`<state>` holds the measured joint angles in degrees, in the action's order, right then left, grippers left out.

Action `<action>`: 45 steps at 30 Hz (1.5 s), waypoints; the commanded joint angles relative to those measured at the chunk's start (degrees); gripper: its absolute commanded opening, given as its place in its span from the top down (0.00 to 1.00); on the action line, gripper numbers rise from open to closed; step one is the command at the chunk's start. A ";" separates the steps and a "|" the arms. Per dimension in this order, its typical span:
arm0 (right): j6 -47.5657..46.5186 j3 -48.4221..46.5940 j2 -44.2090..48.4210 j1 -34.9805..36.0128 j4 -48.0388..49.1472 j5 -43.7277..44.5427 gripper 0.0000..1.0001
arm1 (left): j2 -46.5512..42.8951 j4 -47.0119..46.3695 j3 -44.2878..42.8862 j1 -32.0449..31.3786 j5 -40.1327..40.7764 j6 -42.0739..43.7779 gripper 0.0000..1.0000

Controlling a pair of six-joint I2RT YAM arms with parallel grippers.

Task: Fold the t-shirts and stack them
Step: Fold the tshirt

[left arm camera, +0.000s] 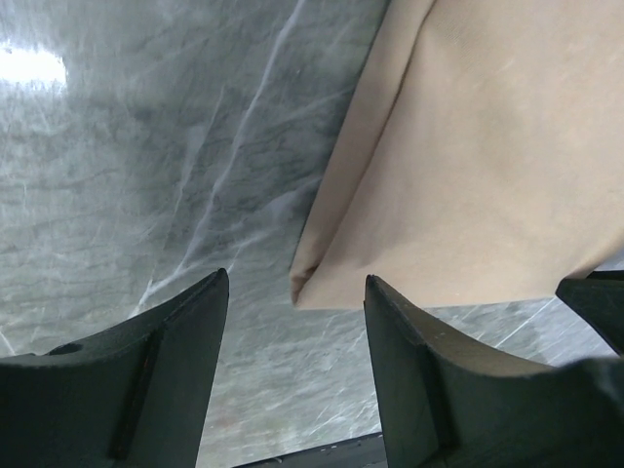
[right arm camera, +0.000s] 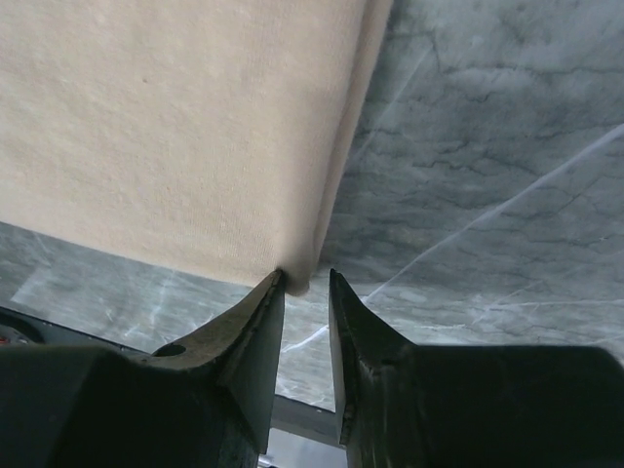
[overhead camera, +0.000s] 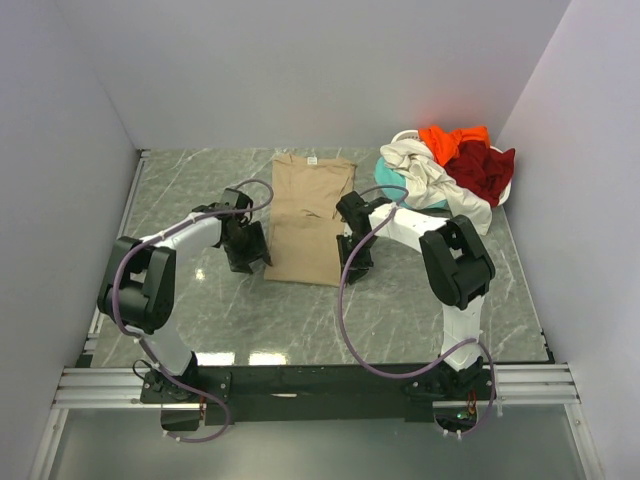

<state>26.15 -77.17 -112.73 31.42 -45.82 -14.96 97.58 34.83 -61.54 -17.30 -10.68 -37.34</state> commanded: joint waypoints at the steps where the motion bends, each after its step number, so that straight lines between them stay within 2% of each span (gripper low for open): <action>1: 0.74 0.96 1.63 0.57 0.21 -1.04 0.68 | -2.83 -1.52 0.98 -0.37 0.22 -0.98 0.37; 9: 0.83 2.37 1.37 0.92 1.44 -2.09 0.71 | -2.83 -2.57 2.04 -0.98 0.66 -1.51 0.37; 12: 0.83 2.72 1.19 1.10 1.88 -2.53 0.78 | -2.22 -3.01 1.77 -1.33 0.66 -1.59 0.37; 15: 0.83 3.07 1.28 1.28 2.05 -2.44 0.91 | -1.34 -3.19 1.42 -1.95 1.01 -1.94 0.38; 18: 1.01 3.51 1.72 1.28 2.23 -2.35 0.96 | -0.55 -3.10 1.42 -2.56 1.36 -2.29 0.43; 28: 1.45 4.48 2.51 1.36 2.49 -1.74 0.97 | 0.68 -0.64 1.86 -4.32 4.69 -3.35 0.59; 41: 1.97 5.71 3.30 1.63 3.11 -1.74 0.97 | -1.08 -0.90 4.67 -4.50 5.67 -4.05 0.67; 45: 1.89 5.89 3.48 1.71 3.11 -1.56 0.97 | -0.55 -1.34 5.02 -4.67 5.23 -4.14 0.76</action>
<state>28.14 -72.71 -111.11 32.34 -41.82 -18.11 98.06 33.43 -57.78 -21.47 -6.20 -41.36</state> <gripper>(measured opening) 0.038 0.258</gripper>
